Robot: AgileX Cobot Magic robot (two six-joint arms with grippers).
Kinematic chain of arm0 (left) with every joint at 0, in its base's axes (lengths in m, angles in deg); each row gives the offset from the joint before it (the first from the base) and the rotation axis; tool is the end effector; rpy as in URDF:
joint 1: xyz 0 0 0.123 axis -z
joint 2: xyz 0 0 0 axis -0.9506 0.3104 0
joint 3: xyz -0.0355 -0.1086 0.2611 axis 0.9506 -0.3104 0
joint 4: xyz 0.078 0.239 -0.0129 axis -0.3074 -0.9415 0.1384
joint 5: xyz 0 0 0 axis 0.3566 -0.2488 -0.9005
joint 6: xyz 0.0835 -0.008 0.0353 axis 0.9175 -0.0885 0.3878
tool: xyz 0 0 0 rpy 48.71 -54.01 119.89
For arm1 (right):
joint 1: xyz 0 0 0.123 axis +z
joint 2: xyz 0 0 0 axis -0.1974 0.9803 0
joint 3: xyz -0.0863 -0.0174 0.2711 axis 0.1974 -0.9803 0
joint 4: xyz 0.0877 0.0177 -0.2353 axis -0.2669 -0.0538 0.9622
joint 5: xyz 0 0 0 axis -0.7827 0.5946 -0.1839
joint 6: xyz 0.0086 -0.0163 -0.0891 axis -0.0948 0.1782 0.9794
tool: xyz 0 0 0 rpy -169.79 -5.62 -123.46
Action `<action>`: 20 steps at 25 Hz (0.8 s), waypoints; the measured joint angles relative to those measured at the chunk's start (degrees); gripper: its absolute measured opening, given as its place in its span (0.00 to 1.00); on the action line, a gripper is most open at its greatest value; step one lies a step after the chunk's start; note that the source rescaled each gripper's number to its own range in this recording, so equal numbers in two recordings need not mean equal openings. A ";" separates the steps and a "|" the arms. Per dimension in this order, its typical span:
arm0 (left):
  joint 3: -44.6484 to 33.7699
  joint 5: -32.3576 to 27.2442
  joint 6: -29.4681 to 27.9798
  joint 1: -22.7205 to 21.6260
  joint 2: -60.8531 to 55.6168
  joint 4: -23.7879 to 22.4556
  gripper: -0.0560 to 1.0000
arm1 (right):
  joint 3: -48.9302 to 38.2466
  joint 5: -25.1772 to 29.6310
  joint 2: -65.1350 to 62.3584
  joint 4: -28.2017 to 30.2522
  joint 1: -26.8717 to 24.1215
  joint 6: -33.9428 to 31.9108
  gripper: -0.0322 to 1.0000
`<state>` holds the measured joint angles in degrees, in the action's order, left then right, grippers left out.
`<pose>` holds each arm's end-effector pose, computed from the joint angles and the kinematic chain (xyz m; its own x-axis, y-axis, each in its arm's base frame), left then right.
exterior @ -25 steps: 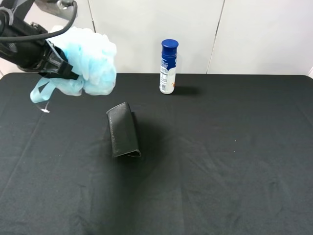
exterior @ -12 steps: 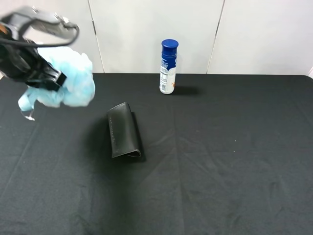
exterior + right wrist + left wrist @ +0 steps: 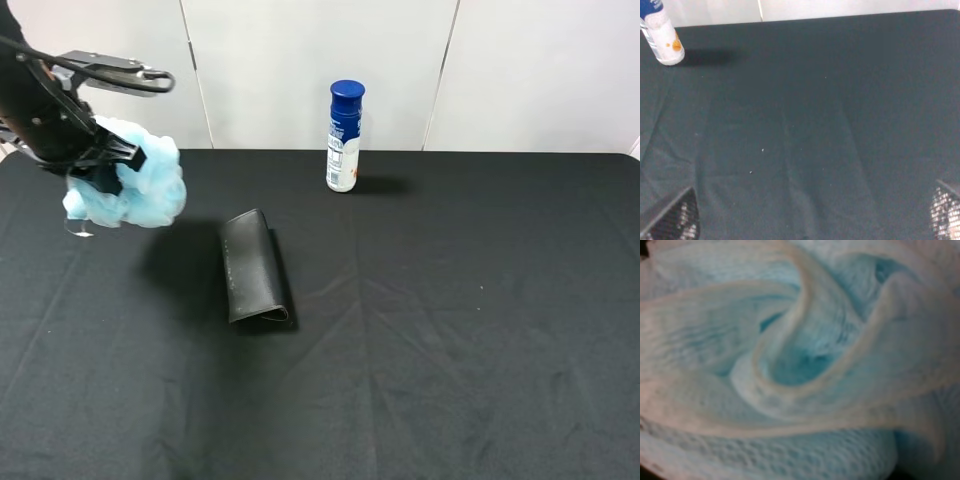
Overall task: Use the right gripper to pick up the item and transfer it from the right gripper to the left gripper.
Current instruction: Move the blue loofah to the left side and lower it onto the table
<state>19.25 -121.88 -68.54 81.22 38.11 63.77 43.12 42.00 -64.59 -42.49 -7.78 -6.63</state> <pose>0.3363 -0.0533 0.2217 -0.8856 0.2582 -0.3860 0.2550 0.9651 0.0604 -0.0034 -0.0002 0.2779 -0.4257 0.0066 -0.9049 -0.0488 0.9984 0.0303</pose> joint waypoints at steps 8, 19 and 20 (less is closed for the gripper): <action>0.13 0.26 1.63 -4.37 3.84 1.11 0.05 | 0.00 0.00 0.00 0.00 0.00 0.00 1.00; 0.13 4.41 2.59 -4.37 3.84 2.00 0.11 | 0.00 0.00 0.00 0.00 0.00 0.00 1.00; 0.13 4.48 2.61 -4.37 3.84 2.13 0.22 | 0.00 0.00 0.00 0.00 0.00 0.00 1.00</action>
<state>19.38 -117.40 -65.93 76.85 41.94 65.91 43.12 42.00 -64.59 -42.49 -7.78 -6.63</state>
